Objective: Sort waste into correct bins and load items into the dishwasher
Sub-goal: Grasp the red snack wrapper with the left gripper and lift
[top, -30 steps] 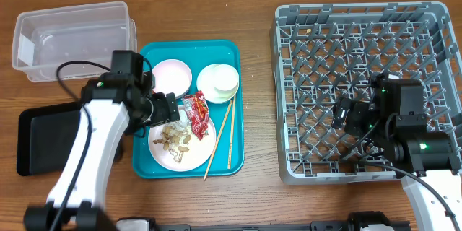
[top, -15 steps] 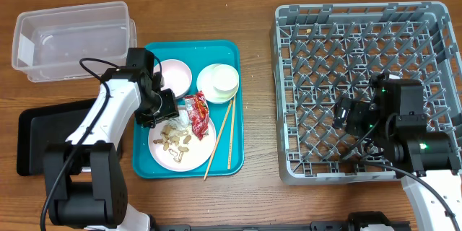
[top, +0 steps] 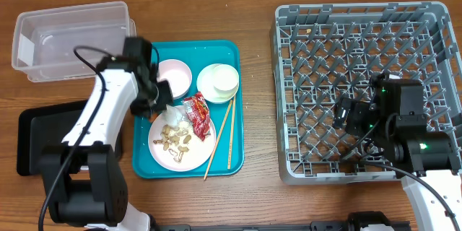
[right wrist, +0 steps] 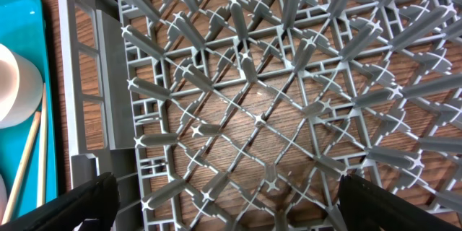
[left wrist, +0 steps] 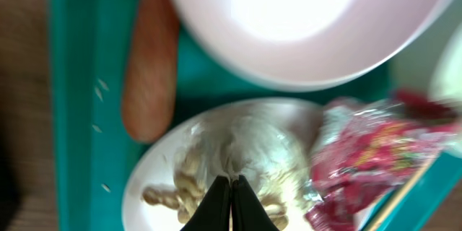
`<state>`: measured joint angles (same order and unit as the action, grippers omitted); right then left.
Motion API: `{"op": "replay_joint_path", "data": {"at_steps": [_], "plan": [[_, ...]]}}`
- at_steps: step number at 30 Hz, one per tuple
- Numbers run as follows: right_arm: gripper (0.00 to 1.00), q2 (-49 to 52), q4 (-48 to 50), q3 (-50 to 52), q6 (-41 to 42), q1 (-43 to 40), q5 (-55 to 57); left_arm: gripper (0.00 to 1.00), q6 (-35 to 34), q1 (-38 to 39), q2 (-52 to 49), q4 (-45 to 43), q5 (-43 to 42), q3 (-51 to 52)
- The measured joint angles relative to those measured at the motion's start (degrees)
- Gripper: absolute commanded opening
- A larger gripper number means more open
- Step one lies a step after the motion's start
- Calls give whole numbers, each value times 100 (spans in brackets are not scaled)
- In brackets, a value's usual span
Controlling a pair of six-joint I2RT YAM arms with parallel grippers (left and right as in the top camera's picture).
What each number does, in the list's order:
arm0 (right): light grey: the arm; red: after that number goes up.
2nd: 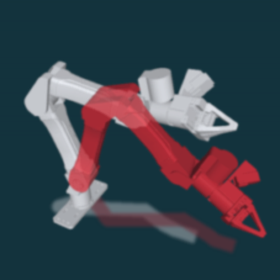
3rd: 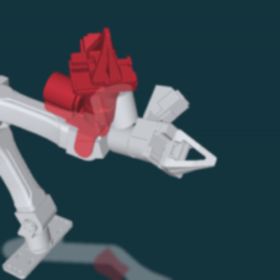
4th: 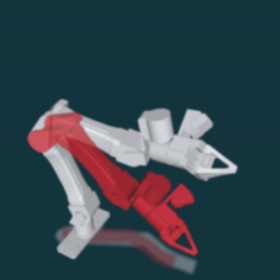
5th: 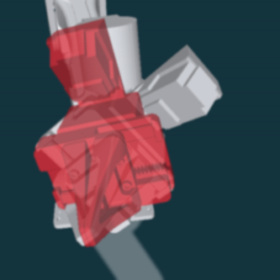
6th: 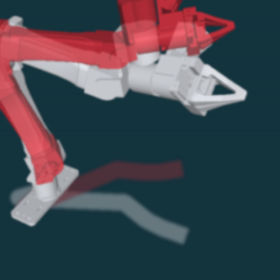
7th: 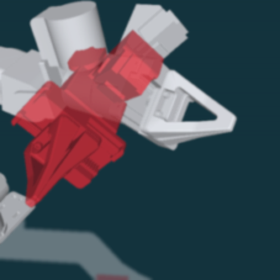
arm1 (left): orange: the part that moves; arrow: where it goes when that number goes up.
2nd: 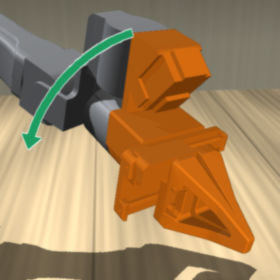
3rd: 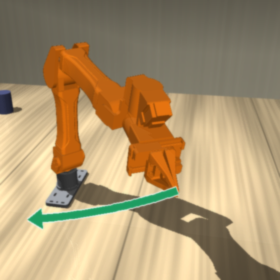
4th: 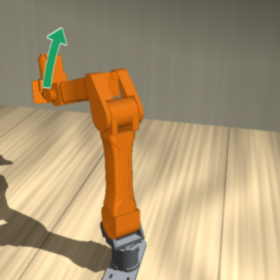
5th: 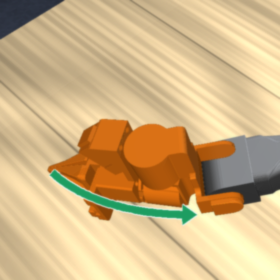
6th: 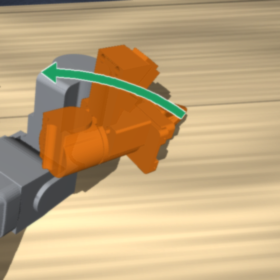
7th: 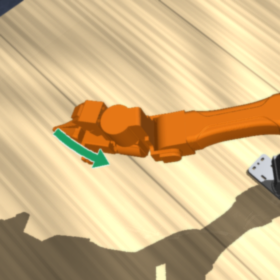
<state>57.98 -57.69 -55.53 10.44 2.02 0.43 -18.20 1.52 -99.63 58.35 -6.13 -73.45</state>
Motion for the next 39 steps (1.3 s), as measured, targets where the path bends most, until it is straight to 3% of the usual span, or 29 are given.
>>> {"op": "replay_joint_path", "data": {"at_steps": [3,7,17,18,20,21,22,26,29,31,35,39], "plan": [[100,0,0,-9,0,0,-2,4,33,-11,-28,498,114,-960],[100,0,4,-17,0,0,0,4,37,-162,-28,448,278,-1961],[100,142,2,-20,2,0,-2,4,42,-994,-66,-1565,964,-2304],[100,162,2,-20,4,0,-2,8,39,-1032,-76,-1628,990,-2304],[100,199,-2,-20,0,0,-4,44,44,-1123,-190,-1967,1104,-2323],[100,203,-4,-20,0,0,-2,53,66,-1152,-264,-2024,1143,-2323],[100,203,-13,-22,0,0,-4,56,101,-1169,-334,-2057,1163,-2323],[100,203,-50,-22,2,0,-2,55,79,-1180,-726,-2061,1220,-2326],[100,205,-48,-26,2,0,-4,57,76,-1163,-688,-1668,942,-2337],[100,210,-52,-33,2,0,-4,65,76,-997,-540,-774,387,-2345],[100,210,-76,-42,4,0,-7,67,76,17,-321,1106,-214,-2367],[100,210,-85,-42,2,0,-4,66,13,782,-323,1475,-433,-2009]]}}
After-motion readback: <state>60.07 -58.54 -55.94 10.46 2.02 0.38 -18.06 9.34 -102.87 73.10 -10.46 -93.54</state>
